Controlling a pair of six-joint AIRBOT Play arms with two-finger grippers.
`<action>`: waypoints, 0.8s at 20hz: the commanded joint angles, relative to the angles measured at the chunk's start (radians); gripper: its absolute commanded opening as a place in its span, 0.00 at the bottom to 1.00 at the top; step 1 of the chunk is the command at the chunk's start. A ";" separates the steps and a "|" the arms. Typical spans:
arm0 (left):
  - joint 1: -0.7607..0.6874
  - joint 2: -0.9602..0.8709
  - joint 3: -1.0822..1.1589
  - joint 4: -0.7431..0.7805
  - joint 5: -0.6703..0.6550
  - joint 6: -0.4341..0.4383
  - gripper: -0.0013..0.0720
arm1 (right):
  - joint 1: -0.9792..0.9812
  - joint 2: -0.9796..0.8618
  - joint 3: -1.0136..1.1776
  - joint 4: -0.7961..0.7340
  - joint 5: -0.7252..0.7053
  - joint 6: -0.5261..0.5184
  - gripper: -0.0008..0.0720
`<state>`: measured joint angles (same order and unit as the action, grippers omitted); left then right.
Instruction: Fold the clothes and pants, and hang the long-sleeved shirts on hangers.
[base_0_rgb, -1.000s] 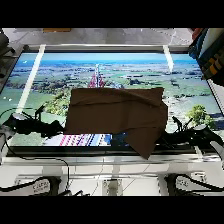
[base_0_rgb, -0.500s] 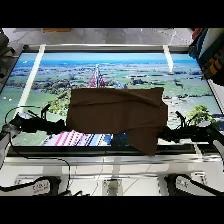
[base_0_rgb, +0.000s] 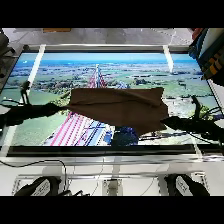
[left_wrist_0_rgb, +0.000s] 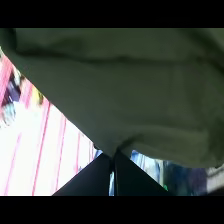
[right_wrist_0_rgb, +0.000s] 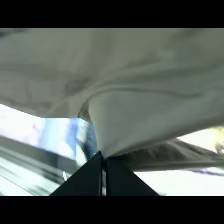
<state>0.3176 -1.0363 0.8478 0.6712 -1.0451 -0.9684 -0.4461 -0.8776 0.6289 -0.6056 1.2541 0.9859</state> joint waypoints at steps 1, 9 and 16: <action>-0.013 0.107 0.008 -0.018 0.151 0.003 0.03 | 0.013 0.085 0.005 0.158 -0.115 0.000 0.03; -0.268 -0.167 -0.008 -0.080 0.729 -0.068 0.03 | 0.422 -0.138 0.055 0.165 -1.018 0.135 0.03; -0.326 -0.398 0.071 -0.225 0.938 -0.102 0.03 | 0.427 -0.563 0.377 0.164 -1.091 0.166 0.03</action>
<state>0.0139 -1.3453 0.8764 0.4984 -0.1947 -1.0550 -0.0322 -1.2858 0.8883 -0.4408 0.2325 1.1374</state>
